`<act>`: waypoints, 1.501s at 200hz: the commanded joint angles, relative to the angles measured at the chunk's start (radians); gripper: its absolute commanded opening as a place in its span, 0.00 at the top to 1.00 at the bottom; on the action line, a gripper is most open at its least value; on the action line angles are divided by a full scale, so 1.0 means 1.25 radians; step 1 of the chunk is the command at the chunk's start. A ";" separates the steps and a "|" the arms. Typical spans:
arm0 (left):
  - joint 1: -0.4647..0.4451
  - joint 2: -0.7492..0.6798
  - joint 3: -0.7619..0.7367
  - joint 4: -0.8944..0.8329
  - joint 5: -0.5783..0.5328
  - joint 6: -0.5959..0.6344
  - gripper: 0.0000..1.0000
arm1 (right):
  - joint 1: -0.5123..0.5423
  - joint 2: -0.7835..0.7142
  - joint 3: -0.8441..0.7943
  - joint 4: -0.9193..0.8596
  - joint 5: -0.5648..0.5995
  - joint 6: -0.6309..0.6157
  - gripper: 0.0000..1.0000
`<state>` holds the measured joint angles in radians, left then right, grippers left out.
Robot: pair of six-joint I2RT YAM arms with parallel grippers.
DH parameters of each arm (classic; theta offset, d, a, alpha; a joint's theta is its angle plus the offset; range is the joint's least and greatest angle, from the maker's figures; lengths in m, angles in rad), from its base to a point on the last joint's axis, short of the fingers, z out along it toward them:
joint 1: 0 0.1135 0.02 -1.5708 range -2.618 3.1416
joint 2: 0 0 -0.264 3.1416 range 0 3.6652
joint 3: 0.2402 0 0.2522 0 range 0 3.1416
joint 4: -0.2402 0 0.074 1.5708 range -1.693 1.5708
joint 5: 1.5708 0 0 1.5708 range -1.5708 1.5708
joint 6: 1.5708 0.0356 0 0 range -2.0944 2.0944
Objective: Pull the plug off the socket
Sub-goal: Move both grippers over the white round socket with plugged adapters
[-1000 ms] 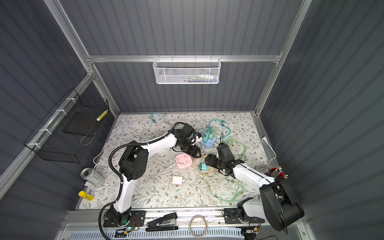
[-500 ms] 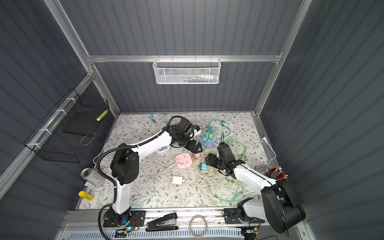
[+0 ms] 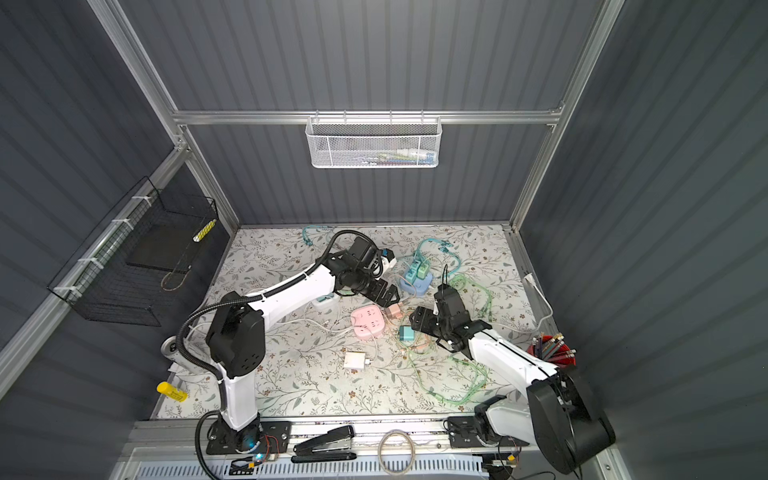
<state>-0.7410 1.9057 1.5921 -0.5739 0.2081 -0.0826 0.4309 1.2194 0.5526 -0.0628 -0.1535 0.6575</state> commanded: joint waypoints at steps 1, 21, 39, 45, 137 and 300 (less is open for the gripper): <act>-0.004 -0.076 -0.048 0.045 -0.059 0.006 0.00 | 0.030 -0.008 0.028 0.023 0.019 -0.023 0.25; -0.001 -0.133 -0.101 0.078 -0.108 0.006 0.00 | 0.062 0.002 0.047 0.038 0.032 -0.033 0.25; 0.010 -0.185 -0.160 0.105 -0.150 0.003 0.00 | 0.093 0.020 0.072 0.050 0.043 -0.047 0.26; 0.018 -0.202 -0.183 0.113 -0.157 0.000 0.00 | 0.104 0.027 0.080 0.054 0.047 -0.050 0.26; 0.152 -0.404 -0.406 0.152 -0.208 -0.018 0.00 | 0.207 0.228 0.309 0.059 0.026 -0.097 0.33; 0.328 -0.492 -0.578 0.170 -0.141 -0.019 0.11 | 0.280 0.583 0.688 -0.013 -0.106 -0.104 0.48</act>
<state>-0.3569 1.2850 0.8730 -0.3832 0.0010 -0.1024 0.7765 1.9121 1.3678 -0.0380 -0.2512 0.5320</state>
